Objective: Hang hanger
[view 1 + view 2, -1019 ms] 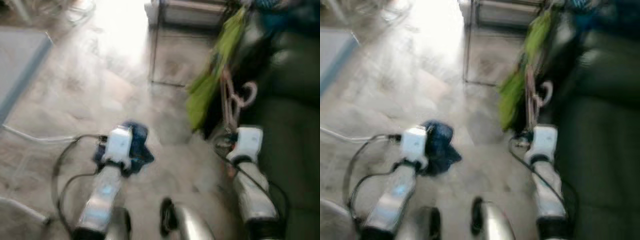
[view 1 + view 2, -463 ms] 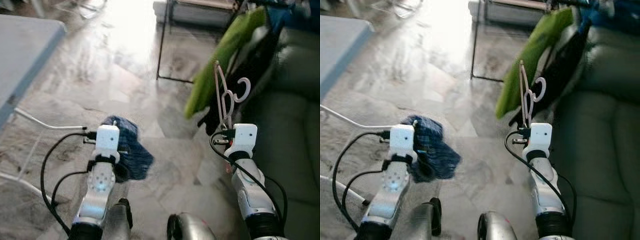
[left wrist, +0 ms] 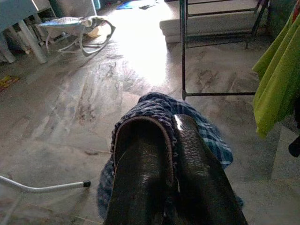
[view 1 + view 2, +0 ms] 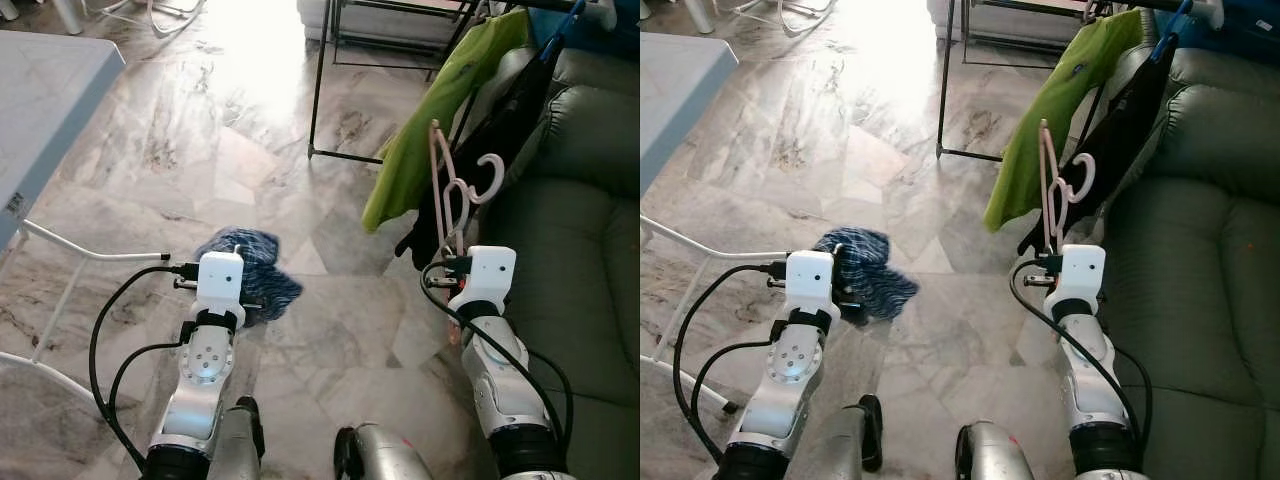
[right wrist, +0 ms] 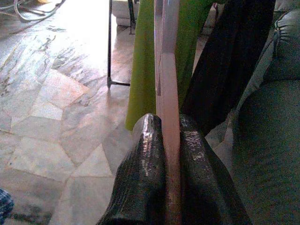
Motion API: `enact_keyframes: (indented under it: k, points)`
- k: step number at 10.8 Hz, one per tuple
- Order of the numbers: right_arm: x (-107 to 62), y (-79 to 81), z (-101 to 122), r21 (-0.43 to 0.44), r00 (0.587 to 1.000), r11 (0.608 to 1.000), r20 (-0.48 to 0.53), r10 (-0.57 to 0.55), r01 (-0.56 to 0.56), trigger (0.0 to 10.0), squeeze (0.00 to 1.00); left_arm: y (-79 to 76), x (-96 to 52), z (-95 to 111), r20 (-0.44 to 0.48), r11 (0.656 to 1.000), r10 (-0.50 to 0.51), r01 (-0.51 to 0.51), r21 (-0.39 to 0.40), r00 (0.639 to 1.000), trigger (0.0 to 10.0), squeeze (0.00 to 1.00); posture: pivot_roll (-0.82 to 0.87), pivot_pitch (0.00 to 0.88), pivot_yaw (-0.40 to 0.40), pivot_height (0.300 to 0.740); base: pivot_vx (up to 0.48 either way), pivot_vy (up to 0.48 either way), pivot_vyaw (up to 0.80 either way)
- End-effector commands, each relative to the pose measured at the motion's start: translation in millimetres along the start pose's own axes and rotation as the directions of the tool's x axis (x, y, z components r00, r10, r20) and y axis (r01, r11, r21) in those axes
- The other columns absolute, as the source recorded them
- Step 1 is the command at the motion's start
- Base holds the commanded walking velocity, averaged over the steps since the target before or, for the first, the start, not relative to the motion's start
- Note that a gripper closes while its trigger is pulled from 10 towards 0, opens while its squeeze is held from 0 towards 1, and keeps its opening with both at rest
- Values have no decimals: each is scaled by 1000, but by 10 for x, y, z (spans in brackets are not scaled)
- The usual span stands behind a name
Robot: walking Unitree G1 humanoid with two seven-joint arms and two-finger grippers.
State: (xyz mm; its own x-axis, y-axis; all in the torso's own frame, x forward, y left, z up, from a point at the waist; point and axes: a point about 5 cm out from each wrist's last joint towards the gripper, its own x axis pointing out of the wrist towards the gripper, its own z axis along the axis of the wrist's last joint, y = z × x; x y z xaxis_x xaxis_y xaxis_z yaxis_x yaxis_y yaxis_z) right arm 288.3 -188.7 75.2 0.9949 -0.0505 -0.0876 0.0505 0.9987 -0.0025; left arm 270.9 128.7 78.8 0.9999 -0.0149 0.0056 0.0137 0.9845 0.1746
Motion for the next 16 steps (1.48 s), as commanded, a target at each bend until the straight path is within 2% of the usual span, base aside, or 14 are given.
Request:
enact_keyframes:
  k: [1, 5, 7, 10, 11, 14, 16]
  points:
    - [-21, -54, -44, 6, 1000, 1000, -24, -20, 20, 10000, 0, -32, -33, -34, -18, 1000, -21, 21, -9, 1000, 10000, 0, 14, 209, -51, 740, 0, 0, -800]
    - [-22, -65, -53, 7, 999, 1000, -34, -24, 24, 10000, 0, -49, -42, -36, -22, 999, -35, 35, -18, 999, 10000, 0, 12, 212, -51, 740, 0, 0, -800]
    - [-26, -75, -53, 4, 999, 1000, -34, -30, 30, 10000, 0, -89, -46, -27, -26, 997, -74, 73, -29, 997, 10000, 0, 11, 212, -52, 740, 0, 0, -800]
    - [-25, -91, -47, 3, 999, 999, -32, -38, 38, 10000, 0, -92, -49, -41, -51, 988, -111, 104, -116, 993, 10000, 0, 9, 212, -53, 740, 0, 0, -800]
    - [-24, -94, -43, 1, 999, 999, -28, -43, 43, 10000, 0, -51, -47, -50, -45, 995, -80, 77, -62, 996, 10000, 0, 10, 213, -53, 740, 0, 0, -800]
    - [-7, -90, -25, 1, 999, 999, -19, -49, 49, 10000, 0, -34, -36, -47, -53, 995, -76, 72, -67, 996, 10000, 0, 13, 211, -52, 740, 0, 0, -800]
    - [-14, -99, -29, -4, 998, 999, -21, -54, 54, 10000, 0, -66, -52, -65, -61, 994, -86, 82, -70, 994, 10000, 0, 11, 214, -53, 740, 0, 274, -800]
